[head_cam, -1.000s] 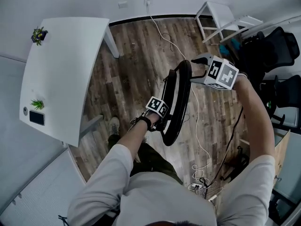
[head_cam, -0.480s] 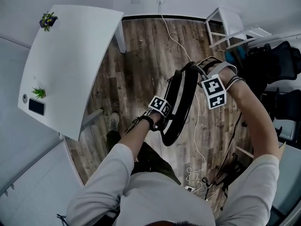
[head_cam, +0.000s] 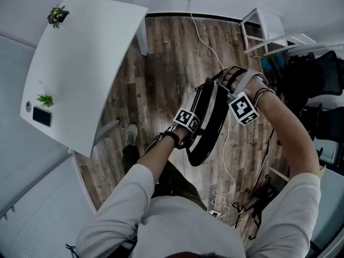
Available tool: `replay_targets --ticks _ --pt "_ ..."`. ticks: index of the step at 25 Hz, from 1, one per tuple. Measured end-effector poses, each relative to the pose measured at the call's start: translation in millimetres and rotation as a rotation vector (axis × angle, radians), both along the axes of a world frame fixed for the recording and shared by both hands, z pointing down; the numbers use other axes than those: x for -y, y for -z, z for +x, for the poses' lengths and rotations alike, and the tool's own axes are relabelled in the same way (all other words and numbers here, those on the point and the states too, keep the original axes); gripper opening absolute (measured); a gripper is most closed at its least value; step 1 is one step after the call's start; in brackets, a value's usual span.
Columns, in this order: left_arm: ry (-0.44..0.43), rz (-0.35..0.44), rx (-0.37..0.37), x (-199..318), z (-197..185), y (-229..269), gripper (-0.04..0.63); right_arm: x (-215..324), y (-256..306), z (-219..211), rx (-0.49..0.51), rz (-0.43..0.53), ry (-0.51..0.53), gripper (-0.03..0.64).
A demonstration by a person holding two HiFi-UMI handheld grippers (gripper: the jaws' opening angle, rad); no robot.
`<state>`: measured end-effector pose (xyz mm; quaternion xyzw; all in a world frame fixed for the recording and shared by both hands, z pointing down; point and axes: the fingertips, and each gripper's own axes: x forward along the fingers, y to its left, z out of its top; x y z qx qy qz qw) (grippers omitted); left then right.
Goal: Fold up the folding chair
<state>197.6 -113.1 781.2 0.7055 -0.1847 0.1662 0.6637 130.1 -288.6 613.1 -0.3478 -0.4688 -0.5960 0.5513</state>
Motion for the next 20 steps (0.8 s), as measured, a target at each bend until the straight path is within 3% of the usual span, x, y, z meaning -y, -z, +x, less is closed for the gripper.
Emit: replay_targets --ticks 11,20 --pt "0.055 0.006 -0.016 -3.4 -31.8 2.3 0.292 -7.2 4.0 -24.0 -0.038 0.007 0.091 0.12" --pt "0.038 0.037 0.025 -8.0 -87.9 12.5 0.302 -10.8 13.4 -56.8 -0.055 -0.02 0.042 0.098"
